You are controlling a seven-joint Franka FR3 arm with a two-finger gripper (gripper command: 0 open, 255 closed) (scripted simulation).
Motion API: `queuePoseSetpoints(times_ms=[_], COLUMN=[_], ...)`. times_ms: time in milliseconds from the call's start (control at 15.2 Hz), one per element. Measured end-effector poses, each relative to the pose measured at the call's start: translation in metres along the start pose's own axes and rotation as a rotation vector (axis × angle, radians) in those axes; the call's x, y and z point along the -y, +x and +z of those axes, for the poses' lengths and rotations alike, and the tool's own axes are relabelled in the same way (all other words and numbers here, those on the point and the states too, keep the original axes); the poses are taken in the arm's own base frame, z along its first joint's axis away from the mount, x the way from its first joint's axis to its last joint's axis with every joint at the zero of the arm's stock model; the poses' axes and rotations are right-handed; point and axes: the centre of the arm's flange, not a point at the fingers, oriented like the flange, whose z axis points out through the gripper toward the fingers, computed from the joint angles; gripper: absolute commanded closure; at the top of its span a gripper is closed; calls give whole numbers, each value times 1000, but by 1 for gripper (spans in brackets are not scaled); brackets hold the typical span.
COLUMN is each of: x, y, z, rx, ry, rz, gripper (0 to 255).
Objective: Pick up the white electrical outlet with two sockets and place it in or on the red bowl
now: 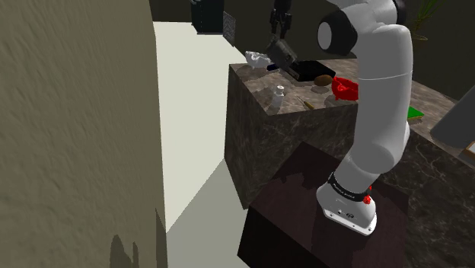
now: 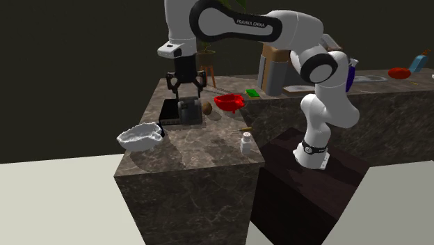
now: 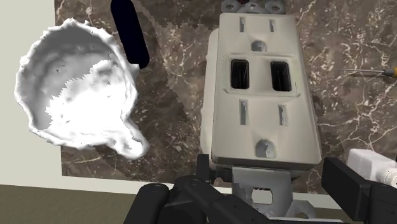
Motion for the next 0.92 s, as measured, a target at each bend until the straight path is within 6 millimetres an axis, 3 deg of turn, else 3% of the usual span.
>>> queuePoseSetpoints(times_ms=[330,924], x=[5,84], y=[-4,-79], z=[-22,-38], rx=[0,0], ry=[0,0], rz=[-1,1], gripper=[255,255])
